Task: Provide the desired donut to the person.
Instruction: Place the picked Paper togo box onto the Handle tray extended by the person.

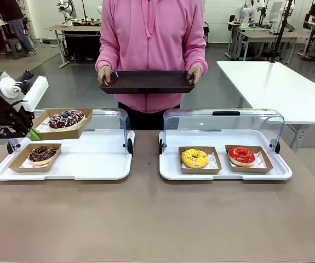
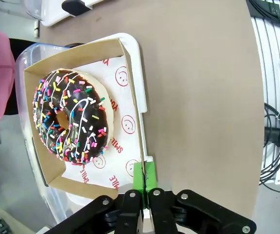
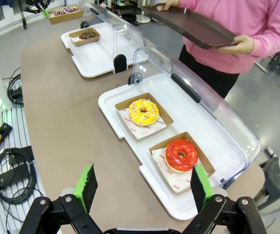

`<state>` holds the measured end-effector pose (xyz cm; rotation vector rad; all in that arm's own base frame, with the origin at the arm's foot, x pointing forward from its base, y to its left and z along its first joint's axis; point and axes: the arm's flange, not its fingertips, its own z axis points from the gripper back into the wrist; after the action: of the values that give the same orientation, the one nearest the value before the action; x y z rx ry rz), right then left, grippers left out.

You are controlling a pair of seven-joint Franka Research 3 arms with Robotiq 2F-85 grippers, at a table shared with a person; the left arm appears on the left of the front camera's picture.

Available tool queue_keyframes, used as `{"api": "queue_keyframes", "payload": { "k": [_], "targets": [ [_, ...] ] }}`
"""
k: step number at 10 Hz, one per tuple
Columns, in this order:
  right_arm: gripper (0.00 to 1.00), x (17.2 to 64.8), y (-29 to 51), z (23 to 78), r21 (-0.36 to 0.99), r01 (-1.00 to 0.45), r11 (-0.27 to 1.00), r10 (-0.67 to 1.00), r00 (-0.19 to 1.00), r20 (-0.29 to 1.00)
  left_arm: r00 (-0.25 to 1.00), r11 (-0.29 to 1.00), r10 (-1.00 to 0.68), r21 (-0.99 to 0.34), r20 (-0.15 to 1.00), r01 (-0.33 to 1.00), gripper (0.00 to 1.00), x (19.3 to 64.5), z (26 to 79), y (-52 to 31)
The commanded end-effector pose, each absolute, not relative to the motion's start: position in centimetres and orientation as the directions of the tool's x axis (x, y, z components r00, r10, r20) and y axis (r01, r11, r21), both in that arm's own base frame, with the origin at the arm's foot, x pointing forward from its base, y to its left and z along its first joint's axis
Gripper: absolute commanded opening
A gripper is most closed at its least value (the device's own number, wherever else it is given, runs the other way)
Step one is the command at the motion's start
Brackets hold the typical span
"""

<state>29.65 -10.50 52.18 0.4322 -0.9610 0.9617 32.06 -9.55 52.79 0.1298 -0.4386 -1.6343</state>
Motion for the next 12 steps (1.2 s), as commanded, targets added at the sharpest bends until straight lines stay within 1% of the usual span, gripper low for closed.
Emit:
{"api": "queue_keyframes", "payload": {
  "k": [1, 12],
  "targets": [
    [1.00, 29.93, -10.52, 52.09, -0.094, -0.847, 0.523, 0.476, 0.199, 0.857, -0.101, -0.035, -0.982, 0.369, 0.162, 0.929, 0.00, 32.23, 52.83, -9.77],
    [1.00, 29.93, -10.52, 52.09, -0.094, -0.847, 0.523, 0.476, 0.199, 0.857, -0.101, -0.035, -0.982, 0.369, 0.162, 0.929, 0.00, 32.23, 52.83, -9.77]
  ]
}}
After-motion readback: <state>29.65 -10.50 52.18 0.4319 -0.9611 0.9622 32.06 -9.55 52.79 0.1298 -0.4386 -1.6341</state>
